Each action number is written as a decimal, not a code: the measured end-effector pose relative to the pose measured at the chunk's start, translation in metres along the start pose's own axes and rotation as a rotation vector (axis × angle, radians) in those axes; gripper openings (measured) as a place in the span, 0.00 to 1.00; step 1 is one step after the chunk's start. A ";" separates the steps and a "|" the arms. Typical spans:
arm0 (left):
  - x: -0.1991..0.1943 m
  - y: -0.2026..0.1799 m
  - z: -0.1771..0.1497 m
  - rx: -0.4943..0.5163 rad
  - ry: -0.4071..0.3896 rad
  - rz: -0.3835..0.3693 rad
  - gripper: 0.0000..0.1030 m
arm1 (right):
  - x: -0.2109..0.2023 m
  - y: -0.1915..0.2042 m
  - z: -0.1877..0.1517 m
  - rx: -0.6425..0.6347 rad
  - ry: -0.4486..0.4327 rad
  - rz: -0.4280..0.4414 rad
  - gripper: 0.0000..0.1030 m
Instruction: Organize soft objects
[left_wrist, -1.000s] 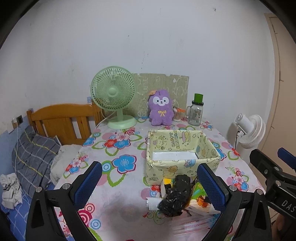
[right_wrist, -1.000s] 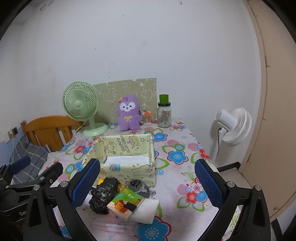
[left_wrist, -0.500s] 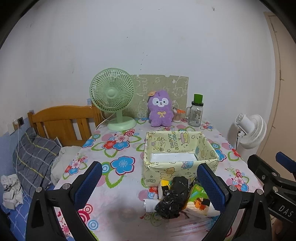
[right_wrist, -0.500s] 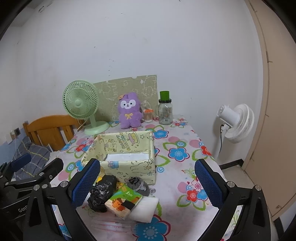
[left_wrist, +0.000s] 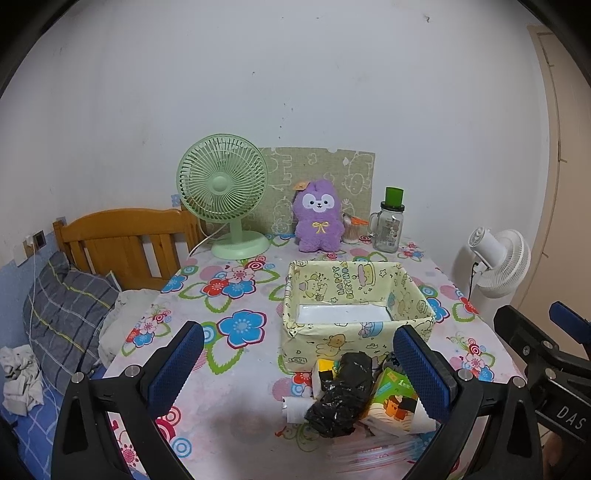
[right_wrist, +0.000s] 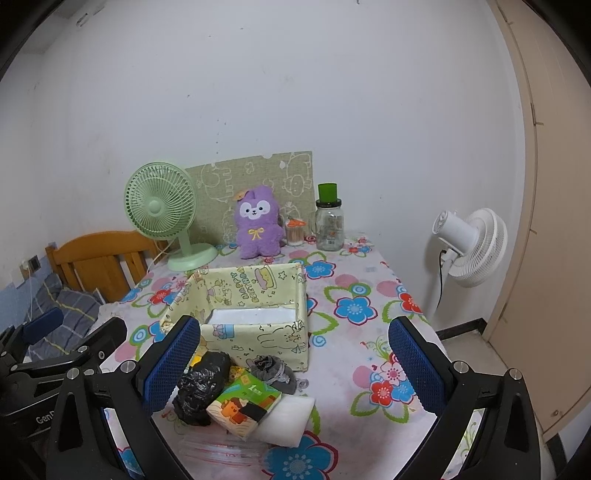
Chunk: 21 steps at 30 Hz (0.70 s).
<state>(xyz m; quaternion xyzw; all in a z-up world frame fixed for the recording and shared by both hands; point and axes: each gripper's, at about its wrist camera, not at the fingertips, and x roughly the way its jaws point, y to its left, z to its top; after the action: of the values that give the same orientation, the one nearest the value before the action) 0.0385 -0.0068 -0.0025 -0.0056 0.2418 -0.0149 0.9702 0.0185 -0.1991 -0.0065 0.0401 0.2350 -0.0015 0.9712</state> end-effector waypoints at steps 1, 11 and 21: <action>0.000 0.000 0.000 0.000 0.000 0.000 1.00 | 0.000 0.000 0.000 -0.001 0.000 -0.001 1.00; 0.003 0.001 -0.009 -0.007 0.014 -0.027 1.00 | -0.001 0.000 -0.001 0.007 0.008 -0.003 1.00; 0.013 -0.005 -0.019 0.009 0.047 -0.033 1.00 | 0.008 0.001 -0.006 0.005 0.033 0.004 1.00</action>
<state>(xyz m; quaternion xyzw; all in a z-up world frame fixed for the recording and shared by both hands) 0.0411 -0.0118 -0.0253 -0.0050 0.2644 -0.0320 0.9639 0.0230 -0.1977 -0.0157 0.0432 0.2507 0.0005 0.9671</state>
